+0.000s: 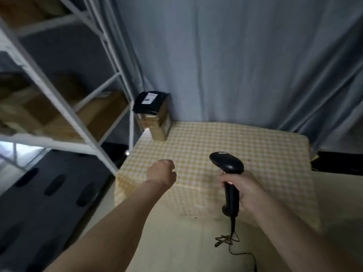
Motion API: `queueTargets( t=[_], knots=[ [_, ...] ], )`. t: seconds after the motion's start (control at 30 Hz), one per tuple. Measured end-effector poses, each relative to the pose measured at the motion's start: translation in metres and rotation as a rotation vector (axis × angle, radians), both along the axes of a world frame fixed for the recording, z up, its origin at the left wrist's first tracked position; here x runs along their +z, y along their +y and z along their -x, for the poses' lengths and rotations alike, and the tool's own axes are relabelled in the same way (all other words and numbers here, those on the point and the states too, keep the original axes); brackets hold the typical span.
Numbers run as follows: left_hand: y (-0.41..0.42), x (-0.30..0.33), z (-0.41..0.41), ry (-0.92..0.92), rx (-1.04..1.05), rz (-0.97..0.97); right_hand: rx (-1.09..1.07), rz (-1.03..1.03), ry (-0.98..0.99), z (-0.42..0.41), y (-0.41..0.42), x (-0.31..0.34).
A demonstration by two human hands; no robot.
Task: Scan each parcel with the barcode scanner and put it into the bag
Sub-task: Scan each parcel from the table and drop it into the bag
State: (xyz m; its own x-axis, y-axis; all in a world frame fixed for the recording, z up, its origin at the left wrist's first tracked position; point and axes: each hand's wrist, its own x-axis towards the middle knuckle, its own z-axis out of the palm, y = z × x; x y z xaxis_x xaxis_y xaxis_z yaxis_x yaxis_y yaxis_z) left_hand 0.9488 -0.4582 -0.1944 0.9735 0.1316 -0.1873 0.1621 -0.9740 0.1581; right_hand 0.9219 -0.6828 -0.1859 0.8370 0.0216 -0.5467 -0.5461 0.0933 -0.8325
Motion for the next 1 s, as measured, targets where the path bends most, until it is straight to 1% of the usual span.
queueTargets(
  t=[0.13, 0.27, 0.5, 0.63, 0.8, 1.0],
  knots=[
    [0.086, 0.003, 0.025, -0.009, 0.107, 0.012, 0.073, 0.007, -0.021, -0.001, 0.081, 0.003],
    [0.146, 0.008, 0.044, -0.036, 0.200, 0.019, 0.140, 0.046, -0.027, -0.006, 0.138, 0.010],
    [0.203, 0.000, 0.061, -0.054, 0.294, 0.067, 0.160, 0.008, -0.051, -0.030, 0.199, 0.014],
    [0.228, -0.007, 0.058, -0.027, 0.324, 0.045, 0.169, -0.010, -0.029, -0.046, 0.225, 0.006],
    [0.251, -0.007, 0.023, -0.028, 0.341, 0.030, 0.178, -0.027, -0.038, -0.078, 0.245, 0.000],
    [0.257, -0.002, -0.069, -0.051, 0.251, 0.028, 0.122, -0.038, -0.043, -0.151, 0.249, 0.003]
  ],
)
